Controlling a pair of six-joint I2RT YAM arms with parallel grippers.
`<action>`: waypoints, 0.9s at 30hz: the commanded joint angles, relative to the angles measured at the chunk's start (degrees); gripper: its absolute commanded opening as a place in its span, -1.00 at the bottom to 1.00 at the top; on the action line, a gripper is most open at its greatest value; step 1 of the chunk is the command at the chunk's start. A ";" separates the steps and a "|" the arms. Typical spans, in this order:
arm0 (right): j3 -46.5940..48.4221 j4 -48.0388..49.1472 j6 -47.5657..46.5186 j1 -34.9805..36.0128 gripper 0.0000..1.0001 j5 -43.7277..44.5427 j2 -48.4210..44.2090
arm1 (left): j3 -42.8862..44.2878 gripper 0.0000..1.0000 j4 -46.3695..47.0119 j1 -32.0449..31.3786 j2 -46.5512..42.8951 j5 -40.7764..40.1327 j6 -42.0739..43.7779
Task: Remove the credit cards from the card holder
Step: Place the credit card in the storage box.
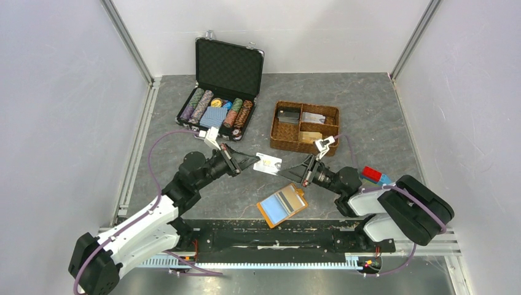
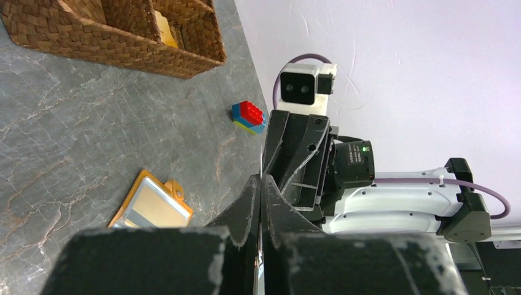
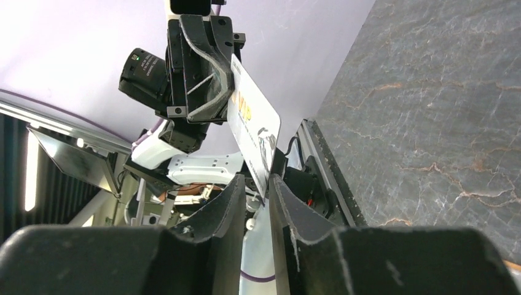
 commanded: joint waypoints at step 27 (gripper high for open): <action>2.72 -10.39 -8.31 -11.09 -1.00 -5.99 -7.25 | 3.32 0.91 -13.34 0.12 -5.57 -6.42 6.73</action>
